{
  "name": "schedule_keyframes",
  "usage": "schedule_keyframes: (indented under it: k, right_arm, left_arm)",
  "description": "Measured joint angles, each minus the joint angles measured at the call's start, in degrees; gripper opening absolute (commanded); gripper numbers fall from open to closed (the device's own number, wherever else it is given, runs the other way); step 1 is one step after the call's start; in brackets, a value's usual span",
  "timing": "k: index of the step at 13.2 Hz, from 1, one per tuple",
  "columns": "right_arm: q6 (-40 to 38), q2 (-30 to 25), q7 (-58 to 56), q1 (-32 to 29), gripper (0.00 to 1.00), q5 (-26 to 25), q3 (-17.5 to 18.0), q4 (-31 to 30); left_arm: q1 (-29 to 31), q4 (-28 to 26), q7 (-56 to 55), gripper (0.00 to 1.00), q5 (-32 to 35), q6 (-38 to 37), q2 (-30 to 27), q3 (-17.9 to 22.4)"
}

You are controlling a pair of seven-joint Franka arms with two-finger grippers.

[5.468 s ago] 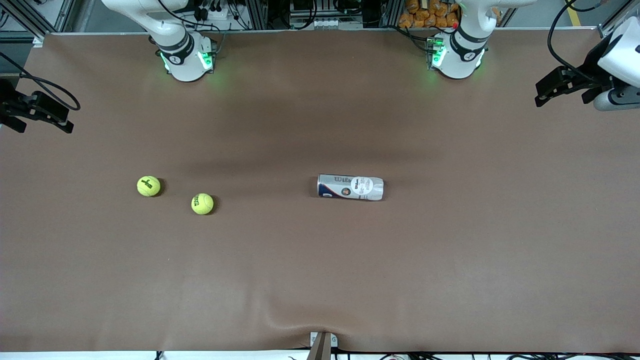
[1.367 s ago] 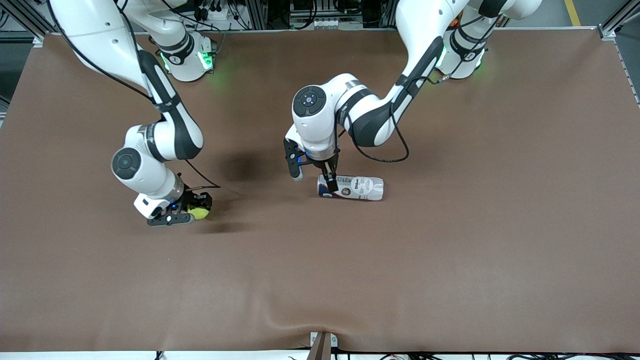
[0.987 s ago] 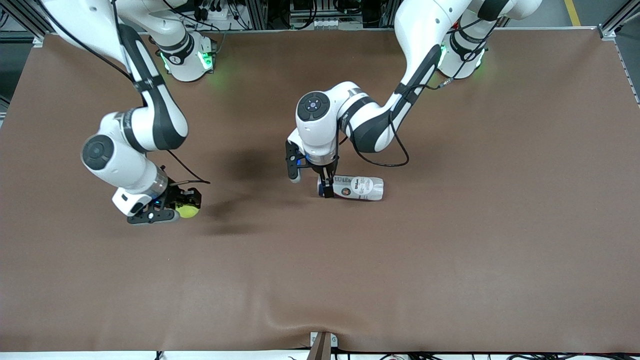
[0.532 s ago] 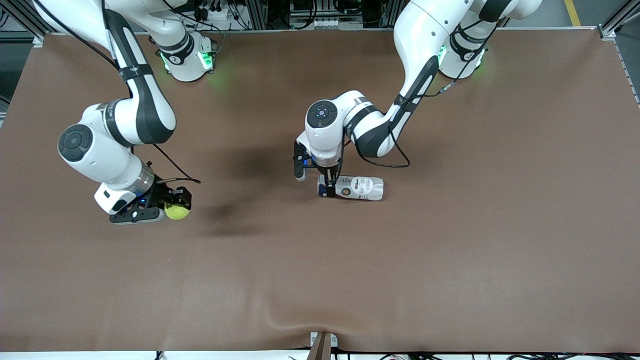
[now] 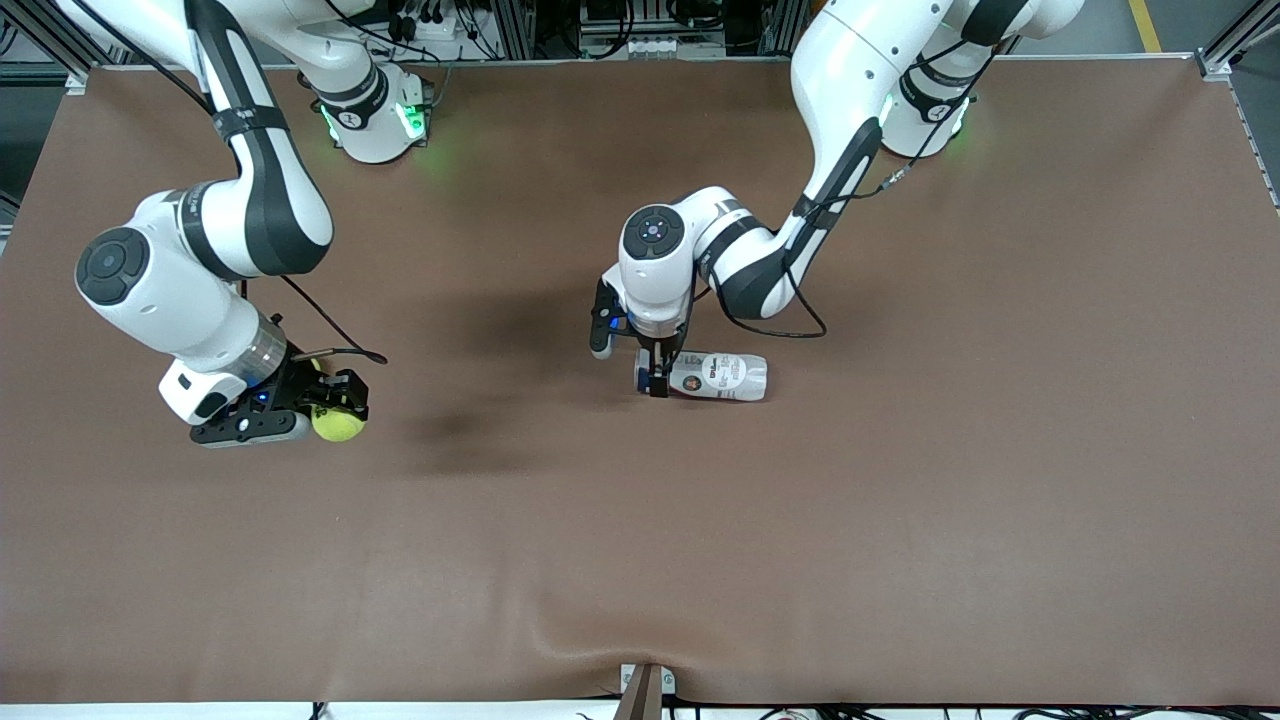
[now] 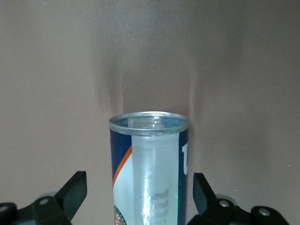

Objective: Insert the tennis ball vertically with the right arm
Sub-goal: 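Close the left gripper on the rim of the can's open end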

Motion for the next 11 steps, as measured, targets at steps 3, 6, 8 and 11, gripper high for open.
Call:
schedule_keyframes:
  k: [3, 6, 8, 11]
  right_arm:
    - [-1.37, 0.0, -0.02, -0.43, 0.0, 0.0, -0.06, 0.65]
    - [-3.51, 0.0, -0.02, -0.55, 0.0, 0.0, -0.06, 1.47]
    - [-3.9, 0.0, -0.01, -0.56, 0.0, 0.0, -0.06, 1.81]
    - [-3.97, 0.0, -0.01, -0.63, 0.0, 0.0, -0.07, 1.88]
  left_arm:
    - [0.32, -0.31, 0.4, 1.0, 0.0, 1.93, 1.07, -0.01]
    - [0.42, -0.69, 0.41, 1.0, 0.0, 3.04, 2.04, -0.04]
    - [0.48, -1.2, 0.41, 1.0, 0.0, 4.76, 2.7, -0.05]
    - [0.55, -1.54, 0.41, 1.0, 0.0, 7.16, 3.72, -0.05]
